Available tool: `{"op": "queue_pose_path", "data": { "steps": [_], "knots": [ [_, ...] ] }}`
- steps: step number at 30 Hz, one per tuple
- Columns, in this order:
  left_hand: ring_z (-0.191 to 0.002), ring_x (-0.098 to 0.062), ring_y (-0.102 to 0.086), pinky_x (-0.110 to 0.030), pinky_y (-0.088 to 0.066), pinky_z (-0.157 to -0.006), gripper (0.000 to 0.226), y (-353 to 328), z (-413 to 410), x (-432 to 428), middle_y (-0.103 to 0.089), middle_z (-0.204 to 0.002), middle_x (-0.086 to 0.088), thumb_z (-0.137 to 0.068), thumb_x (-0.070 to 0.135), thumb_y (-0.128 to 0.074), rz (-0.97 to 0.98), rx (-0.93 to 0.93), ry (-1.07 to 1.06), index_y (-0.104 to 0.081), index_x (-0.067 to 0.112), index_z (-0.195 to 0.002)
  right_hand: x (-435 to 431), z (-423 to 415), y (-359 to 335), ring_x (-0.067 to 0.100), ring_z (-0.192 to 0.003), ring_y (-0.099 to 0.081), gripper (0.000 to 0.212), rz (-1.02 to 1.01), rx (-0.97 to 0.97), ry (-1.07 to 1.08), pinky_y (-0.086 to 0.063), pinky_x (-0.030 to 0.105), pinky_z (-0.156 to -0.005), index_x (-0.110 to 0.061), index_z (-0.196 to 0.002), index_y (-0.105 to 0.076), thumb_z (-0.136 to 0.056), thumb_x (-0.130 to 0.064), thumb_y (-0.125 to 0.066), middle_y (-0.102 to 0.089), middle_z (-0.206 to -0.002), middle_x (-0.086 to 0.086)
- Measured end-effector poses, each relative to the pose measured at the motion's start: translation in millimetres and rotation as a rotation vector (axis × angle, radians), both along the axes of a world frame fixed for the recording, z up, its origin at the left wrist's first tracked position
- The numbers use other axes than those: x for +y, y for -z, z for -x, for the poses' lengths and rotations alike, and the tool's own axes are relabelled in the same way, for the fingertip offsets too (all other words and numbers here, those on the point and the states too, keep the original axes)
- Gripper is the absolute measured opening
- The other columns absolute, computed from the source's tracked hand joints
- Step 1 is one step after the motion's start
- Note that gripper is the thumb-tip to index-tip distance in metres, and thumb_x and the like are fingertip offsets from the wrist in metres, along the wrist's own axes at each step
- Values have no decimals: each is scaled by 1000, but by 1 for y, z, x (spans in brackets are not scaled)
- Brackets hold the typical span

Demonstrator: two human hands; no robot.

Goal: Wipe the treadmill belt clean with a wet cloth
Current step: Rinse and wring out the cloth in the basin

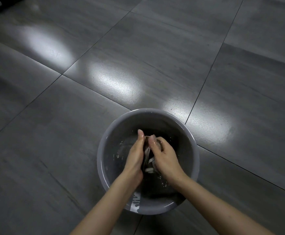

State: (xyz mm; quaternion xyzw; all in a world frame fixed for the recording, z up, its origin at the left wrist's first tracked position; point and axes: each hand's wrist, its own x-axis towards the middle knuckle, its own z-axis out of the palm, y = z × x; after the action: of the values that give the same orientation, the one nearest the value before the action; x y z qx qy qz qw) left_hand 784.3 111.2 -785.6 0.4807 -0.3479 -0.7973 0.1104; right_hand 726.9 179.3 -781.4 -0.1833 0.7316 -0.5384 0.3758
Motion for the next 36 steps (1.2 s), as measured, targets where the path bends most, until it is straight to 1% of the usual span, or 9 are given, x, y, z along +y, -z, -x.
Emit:
{"op": "queue_pose_path", "data": {
  "steps": [2,4,7,9,13,18,22,29,36],
  "knots": [
    [-92,-22,-68,-34,-54,-84,50,2,1,6,-72,-93,-8,-80,62,-54,225,-48,-45,-68,15,-90,-2,-4,9,13,-95,-57,29,-124,18,144,-45,29,-84,-28,-97,-51,-93,-52,-37,-61,-104,3],
    [-92,-20,-65,-35,-52,-88,44,4,-3,8,-67,-97,-10,-81,67,-52,439,-115,-57,-63,24,-78,-5,-7,10,16,-100,-58,30,-169,-193,207,-48,36,-90,-31,-106,-47,-95,-55,-33,-60,-113,5],
    [-93,-18,-63,-40,-50,-90,57,8,-8,8,-61,-102,-12,-71,79,-52,582,-146,-5,-61,24,-79,-12,-15,1,10,-90,-63,36,-97,-503,240,-52,29,-71,-27,-108,-53,-93,-57,-39,-66,-99,-3],
    [-90,-12,-63,-30,-50,-86,53,2,-7,11,-64,-96,-8,-74,73,-54,604,-105,-35,-60,21,-84,-17,-20,2,11,-86,-65,36,-41,-430,264,-49,24,-68,-20,-102,-59,-93,-52,-46,-69,-91,-1],
    [-78,5,-61,-9,-45,-70,15,-6,0,10,-66,-85,8,-94,36,-49,615,-76,-125,-58,26,-90,-23,-20,4,13,-82,-67,34,-9,-200,257,-52,29,-75,-12,-89,-67,-97,-38,-46,-72,-83,3],
    [-69,-5,-59,-17,-47,-66,29,-2,-2,8,-62,-71,4,-100,28,-40,623,-90,-179,-56,17,-79,-23,-20,8,10,-80,-66,33,-22,-71,240,-49,25,-74,-16,-81,-71,-98,-26,-44,-72,-80,0],
    [-56,3,-48,-13,-40,-59,32,0,-3,10,-52,-59,9,-101,17,-40,661,-133,-177,-48,17,-70,-21,-25,18,24,-67,-60,40,-61,-1,249,-47,42,-69,-9,-64,-60,-92,-33,-44,-64,-64,5],
    [-50,-2,-38,-23,-35,-55,36,8,-3,7,-41,-56,6,-95,4,-40,700,-208,-142,-38,16,-61,-19,-26,20,9,-50,-37,44,-117,65,232,-35,39,-56,-16,-46,-41,-89,-11,-47,-44,-44,-5],
    [-51,-7,-34,-29,-32,-54,36,17,-4,5,-40,-52,2,-89,-4,-42,646,-229,-131,-40,11,-56,-17,-23,21,10,-49,-38,31,-77,152,176,-32,37,-52,-19,-43,-40,-73,-27,-41,-44,-45,-2]
  ]
}}
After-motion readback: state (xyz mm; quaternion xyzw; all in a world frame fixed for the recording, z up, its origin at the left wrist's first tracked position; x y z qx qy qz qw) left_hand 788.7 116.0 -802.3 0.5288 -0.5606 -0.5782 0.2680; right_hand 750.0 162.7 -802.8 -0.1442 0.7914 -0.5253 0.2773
